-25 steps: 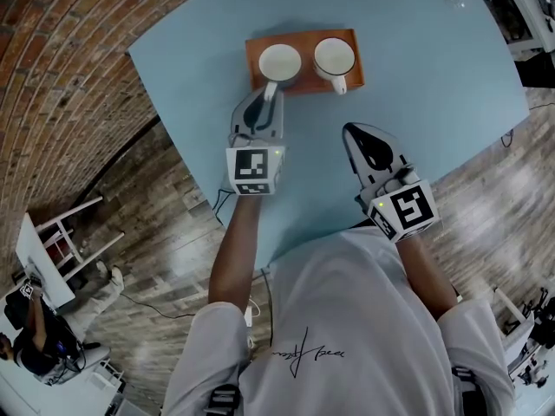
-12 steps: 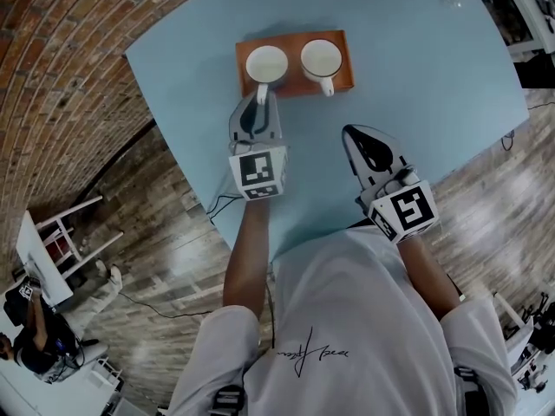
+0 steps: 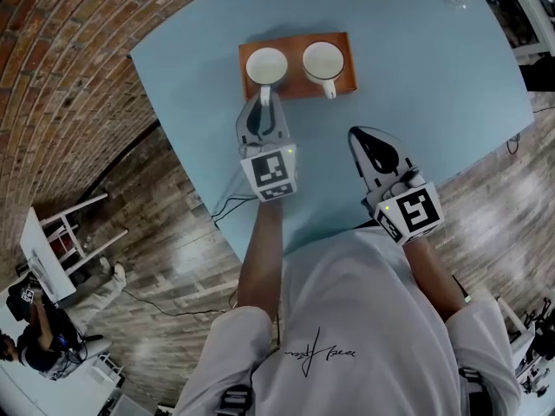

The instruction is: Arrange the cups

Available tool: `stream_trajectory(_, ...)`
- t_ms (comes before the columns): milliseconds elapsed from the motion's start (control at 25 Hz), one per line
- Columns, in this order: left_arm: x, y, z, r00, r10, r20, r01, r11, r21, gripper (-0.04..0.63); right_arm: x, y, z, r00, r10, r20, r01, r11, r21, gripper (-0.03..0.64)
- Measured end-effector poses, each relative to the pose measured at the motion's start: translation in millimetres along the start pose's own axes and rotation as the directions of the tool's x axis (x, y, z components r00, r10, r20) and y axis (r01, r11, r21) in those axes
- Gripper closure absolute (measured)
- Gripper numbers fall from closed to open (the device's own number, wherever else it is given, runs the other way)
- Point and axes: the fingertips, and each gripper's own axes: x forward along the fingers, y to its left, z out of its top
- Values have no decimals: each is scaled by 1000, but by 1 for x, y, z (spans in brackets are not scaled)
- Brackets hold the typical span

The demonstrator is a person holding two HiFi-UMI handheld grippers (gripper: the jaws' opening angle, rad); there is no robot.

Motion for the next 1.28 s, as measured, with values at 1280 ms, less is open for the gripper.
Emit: stream_trajectory(1280,1,-7,-5,993,119,14,-118,990,-80,540,3,4,-2,1000,-6,-6,6,1000,12,595)
